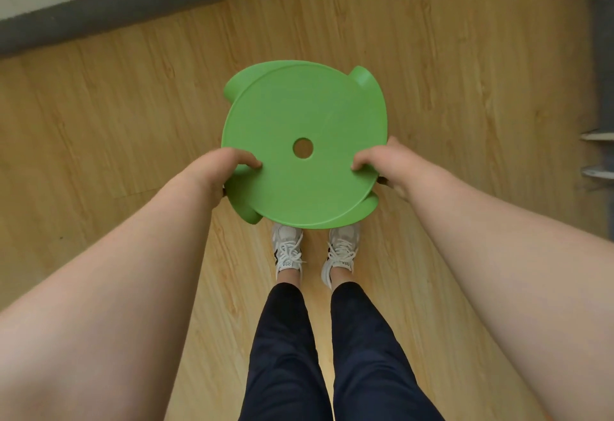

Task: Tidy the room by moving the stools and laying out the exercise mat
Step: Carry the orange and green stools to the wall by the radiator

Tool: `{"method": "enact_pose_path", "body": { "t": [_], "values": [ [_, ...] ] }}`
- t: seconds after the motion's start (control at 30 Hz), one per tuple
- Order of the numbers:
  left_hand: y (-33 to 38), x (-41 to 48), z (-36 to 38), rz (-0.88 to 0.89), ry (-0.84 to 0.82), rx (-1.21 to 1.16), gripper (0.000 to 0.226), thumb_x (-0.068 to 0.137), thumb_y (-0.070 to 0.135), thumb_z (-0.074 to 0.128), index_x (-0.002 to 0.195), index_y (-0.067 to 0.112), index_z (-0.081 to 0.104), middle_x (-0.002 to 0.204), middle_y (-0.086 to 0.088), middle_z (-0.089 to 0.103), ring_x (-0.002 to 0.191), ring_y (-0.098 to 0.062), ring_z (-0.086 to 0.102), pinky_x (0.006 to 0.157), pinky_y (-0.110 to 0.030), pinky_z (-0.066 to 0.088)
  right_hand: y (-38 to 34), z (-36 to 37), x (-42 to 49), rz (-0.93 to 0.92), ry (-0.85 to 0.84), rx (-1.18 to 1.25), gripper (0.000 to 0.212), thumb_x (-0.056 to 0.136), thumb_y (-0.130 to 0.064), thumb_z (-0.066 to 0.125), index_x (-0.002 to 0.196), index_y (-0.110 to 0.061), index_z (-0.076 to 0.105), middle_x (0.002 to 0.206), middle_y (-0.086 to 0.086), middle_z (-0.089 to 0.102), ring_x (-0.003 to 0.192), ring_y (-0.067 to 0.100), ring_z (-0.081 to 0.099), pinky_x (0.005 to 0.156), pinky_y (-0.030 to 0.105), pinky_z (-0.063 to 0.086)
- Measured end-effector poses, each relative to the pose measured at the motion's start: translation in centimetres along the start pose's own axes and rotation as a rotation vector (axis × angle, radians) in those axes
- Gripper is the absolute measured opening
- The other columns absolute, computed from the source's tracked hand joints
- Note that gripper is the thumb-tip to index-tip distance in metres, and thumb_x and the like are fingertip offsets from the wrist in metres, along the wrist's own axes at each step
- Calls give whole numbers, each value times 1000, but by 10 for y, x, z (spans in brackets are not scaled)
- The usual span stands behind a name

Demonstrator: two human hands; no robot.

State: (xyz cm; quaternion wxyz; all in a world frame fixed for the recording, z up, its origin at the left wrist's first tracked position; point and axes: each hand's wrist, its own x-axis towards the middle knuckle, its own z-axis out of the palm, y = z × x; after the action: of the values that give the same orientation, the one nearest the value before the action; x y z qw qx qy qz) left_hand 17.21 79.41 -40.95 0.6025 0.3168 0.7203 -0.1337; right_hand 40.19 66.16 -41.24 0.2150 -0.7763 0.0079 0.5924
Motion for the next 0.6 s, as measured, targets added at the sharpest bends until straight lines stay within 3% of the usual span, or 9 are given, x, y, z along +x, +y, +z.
{"method": "enact_pose_path", "body": {
  "t": [0.1, 0.17, 0.27, 0.6],
  "values": [
    [0, 2, -3, -4, -53, -12, 59, 69, 10, 75, 124, 14, 56, 120, -3, 63, 109, -25, 59, 101, -41, 45, 0, 0, 3, 38, -49, 69, 68, 74, 5, 64, 134, -8, 37, 120, 12, 60, 98, 25, 61, 80, 35, 53],
    [0, -1, -5, 7, -77, 36, 57, 70, 4, 74, 123, 12, 56, 118, -3, 65, 107, -24, 60, 93, -36, 48, 0, -3, 2, 42, -69, 73, 66, 73, 5, 64, 133, -8, 39, 118, 12, 61, 93, 24, 62, 74, 33, 54],
    [4, -19, -5, 26, -115, 81, 57, 69, -7, 72, 120, 15, 57, 111, 0, 67, 105, -22, 60, 79, -31, 47, -1, -15, -9, 26, -58, 65, 63, 72, 3, 65, 131, -8, 45, 116, 12, 63, 98, 27, 64, 79, 35, 55],
    [38, -157, 1, 114, -180, 245, 55, 68, -7, 75, 113, 21, 60, 105, 4, 68, 94, -15, 61, 67, -25, 47, 3, -75, -126, 1, -47, 175, 51, 72, 3, 63, 121, -7, 53, 107, 13, 67, 90, 25, 66, 73, 33, 54]
  ]
}}
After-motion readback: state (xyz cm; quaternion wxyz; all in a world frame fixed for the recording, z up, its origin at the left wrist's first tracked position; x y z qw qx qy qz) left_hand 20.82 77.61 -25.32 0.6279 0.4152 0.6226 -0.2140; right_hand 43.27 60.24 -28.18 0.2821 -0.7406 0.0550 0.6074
